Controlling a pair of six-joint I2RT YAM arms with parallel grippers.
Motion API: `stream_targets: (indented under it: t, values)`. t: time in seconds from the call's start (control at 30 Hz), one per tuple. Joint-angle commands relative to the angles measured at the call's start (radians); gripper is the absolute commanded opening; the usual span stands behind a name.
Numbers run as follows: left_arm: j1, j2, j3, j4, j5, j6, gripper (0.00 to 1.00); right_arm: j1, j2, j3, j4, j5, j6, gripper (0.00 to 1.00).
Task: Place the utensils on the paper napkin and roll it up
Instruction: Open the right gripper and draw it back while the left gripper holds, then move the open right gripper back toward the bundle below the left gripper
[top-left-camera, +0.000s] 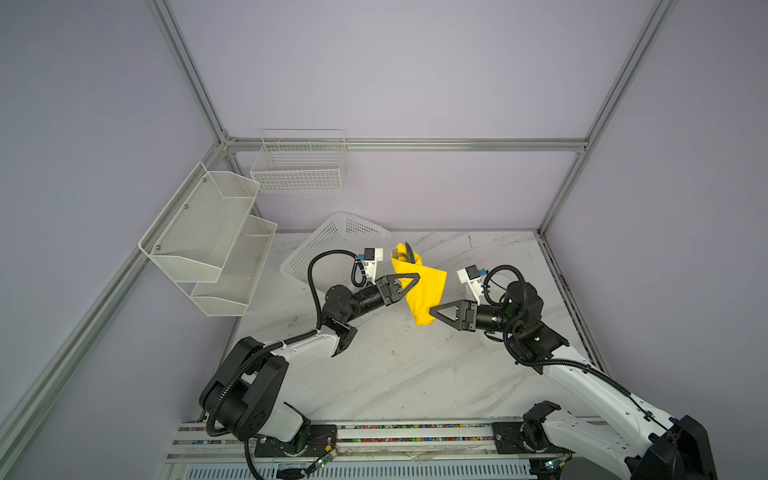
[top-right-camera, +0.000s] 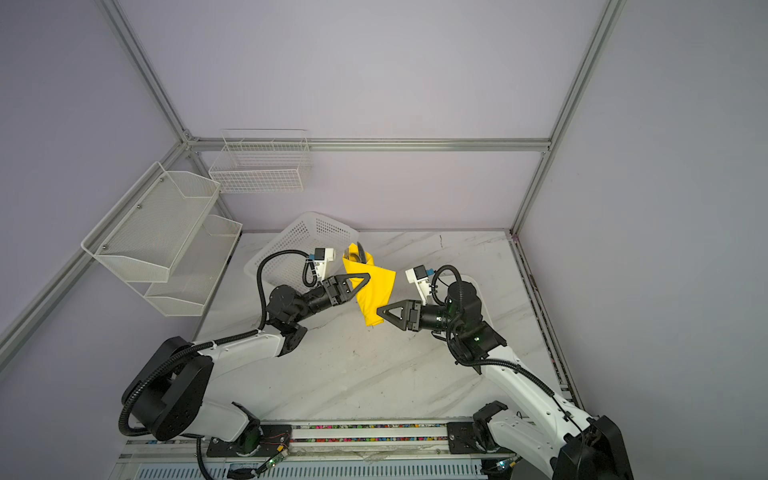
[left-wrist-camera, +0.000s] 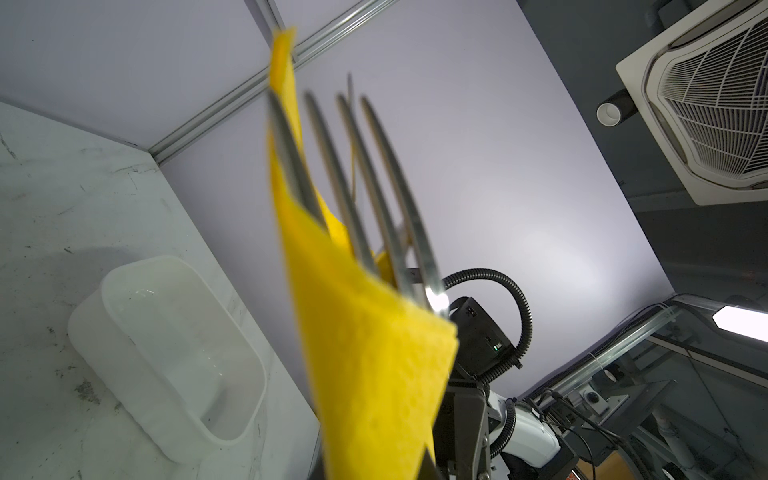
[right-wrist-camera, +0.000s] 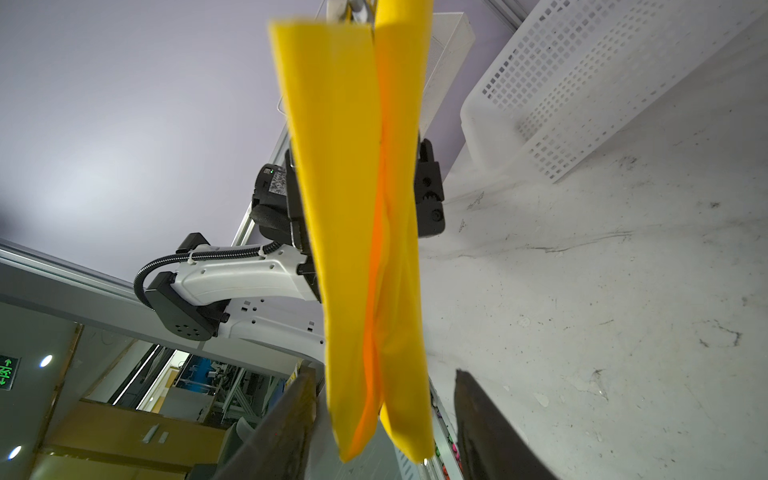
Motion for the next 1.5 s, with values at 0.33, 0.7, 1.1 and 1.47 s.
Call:
stream_targets:
  t: [0.33, 0.7, 1.1, 1.47]
  values:
    - [0.006, -0.040, 0.035, 0.059, -0.011, -0.005, 0.10, 0.008, 0.005, -0.042, -0.055, 0.064, -0.066, 0.30]
    - [0.007, -0.046, 0.028, 0.048, -0.010, 0.001, 0.09, 0.006, -0.093, 0.013, -0.159, 0.225, -0.068, 0.44]
    - [0.007, -0.064, 0.006, -0.008, -0.022, 0.042, 0.09, 0.007, -0.213, 0.219, -0.465, 0.510, -0.205, 0.50]
    - [0.007, -0.093, 0.009, -0.033, -0.021, 0.054, 0.09, 0.173, -0.064, 0.348, -0.465, 0.533, -0.221, 0.41]
